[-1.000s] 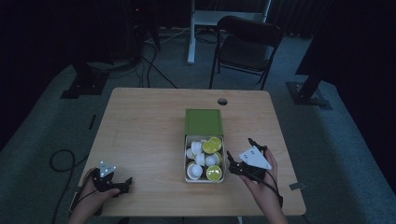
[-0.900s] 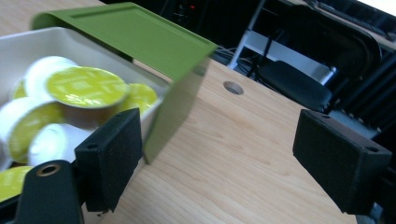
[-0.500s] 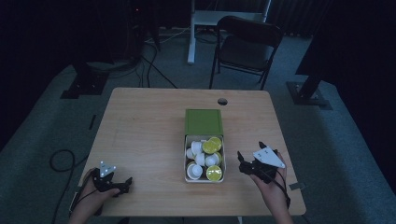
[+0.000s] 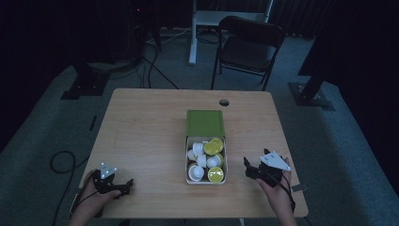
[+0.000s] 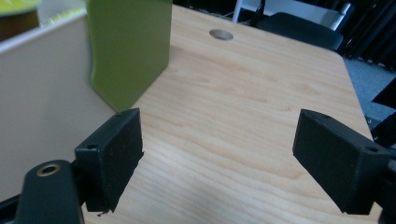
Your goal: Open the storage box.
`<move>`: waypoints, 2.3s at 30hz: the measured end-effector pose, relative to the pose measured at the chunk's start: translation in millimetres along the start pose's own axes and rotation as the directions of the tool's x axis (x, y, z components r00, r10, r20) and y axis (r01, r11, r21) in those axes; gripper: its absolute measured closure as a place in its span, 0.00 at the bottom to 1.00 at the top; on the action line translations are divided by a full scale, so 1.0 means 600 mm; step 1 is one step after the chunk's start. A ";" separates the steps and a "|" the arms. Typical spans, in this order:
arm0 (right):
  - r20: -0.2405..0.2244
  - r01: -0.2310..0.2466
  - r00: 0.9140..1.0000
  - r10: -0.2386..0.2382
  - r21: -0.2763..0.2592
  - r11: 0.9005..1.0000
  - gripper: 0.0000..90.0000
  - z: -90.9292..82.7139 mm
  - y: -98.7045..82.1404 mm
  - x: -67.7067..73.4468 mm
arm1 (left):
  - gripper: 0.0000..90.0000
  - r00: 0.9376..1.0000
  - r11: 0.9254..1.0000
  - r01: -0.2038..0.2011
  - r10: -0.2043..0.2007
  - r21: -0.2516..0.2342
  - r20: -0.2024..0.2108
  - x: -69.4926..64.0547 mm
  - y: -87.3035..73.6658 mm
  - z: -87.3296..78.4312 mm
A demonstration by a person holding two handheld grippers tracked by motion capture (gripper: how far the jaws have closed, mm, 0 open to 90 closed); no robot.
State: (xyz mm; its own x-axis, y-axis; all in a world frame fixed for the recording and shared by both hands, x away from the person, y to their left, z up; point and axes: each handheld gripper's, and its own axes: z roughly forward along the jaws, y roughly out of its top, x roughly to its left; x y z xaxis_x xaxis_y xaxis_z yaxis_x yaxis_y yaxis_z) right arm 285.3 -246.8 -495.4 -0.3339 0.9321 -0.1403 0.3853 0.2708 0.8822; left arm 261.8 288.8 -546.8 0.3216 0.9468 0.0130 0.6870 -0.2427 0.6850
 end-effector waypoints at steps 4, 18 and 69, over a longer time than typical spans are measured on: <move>-0.005 -0.022 1.000 0.022 0.019 1.000 0.17 0.007 -0.013 -0.006 | 0.01 1.000 1.000 0.000 0.000 0.000 0.000 0.000 0.000 0.000; -0.004 -0.058 0.998 0.059 0.061 0.996 0.18 0.020 -0.048 -0.024 | 0.01 1.000 1.000 0.000 0.000 0.000 0.000 0.000 0.000 0.000; -0.043 -0.126 0.989 0.145 0.293 0.948 0.12 0.052 -0.084 -0.041 | 0.01 1.000 1.000 -0.015 0.015 -0.001 0.014 -0.002 0.000 0.000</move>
State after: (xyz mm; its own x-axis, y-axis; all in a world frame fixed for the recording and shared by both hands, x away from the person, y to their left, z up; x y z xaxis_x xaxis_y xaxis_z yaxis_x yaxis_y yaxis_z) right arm 301.1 -275.7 -550.7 -0.3108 0.9504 0.0082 0.6596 0.2095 0.7218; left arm 261.5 287.9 -546.8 0.3413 0.9399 0.0133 0.6815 -0.2572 0.6851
